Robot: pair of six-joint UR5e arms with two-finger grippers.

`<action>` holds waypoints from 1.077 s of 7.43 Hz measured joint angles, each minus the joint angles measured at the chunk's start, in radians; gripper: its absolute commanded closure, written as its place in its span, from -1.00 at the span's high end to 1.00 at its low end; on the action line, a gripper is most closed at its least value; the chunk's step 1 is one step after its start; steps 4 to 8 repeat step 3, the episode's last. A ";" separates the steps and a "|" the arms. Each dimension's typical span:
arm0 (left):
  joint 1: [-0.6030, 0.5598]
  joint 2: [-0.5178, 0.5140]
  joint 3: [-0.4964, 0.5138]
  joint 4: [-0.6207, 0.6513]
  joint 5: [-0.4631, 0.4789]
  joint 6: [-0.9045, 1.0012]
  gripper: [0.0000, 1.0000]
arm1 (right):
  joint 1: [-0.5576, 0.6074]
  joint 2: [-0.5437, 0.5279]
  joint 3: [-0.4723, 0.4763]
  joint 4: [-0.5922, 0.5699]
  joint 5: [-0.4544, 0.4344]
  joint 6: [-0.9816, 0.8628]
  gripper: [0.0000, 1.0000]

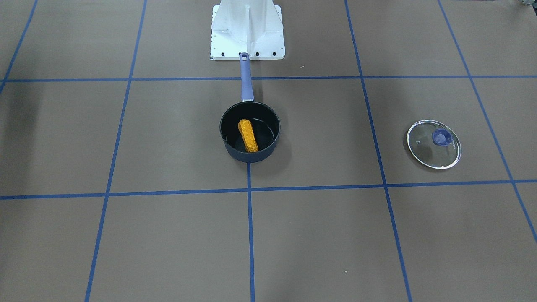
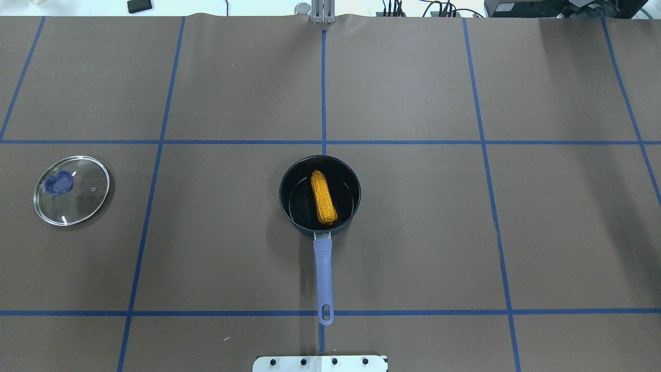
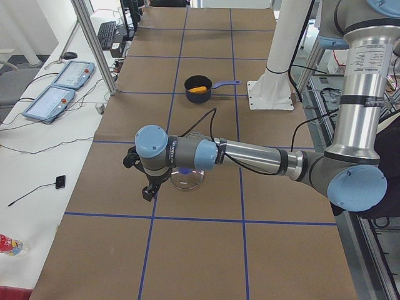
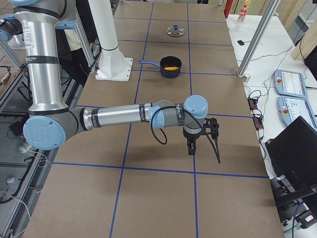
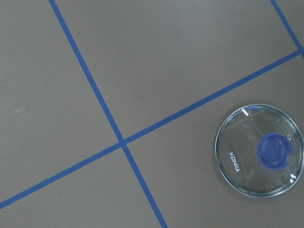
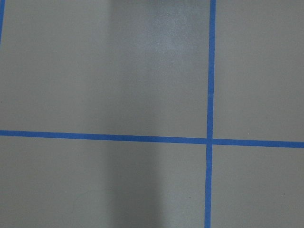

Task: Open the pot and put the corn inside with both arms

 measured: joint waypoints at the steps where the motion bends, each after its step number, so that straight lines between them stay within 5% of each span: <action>1: 0.000 0.000 0.000 0.000 0.000 -0.001 0.96 | 0.000 -0.001 -0.005 0.000 0.002 0.000 1.00; 8: 0.001 -0.001 0.000 0.000 -0.001 -0.001 0.96 | 0.000 -0.007 -0.007 0.000 0.003 0.001 1.00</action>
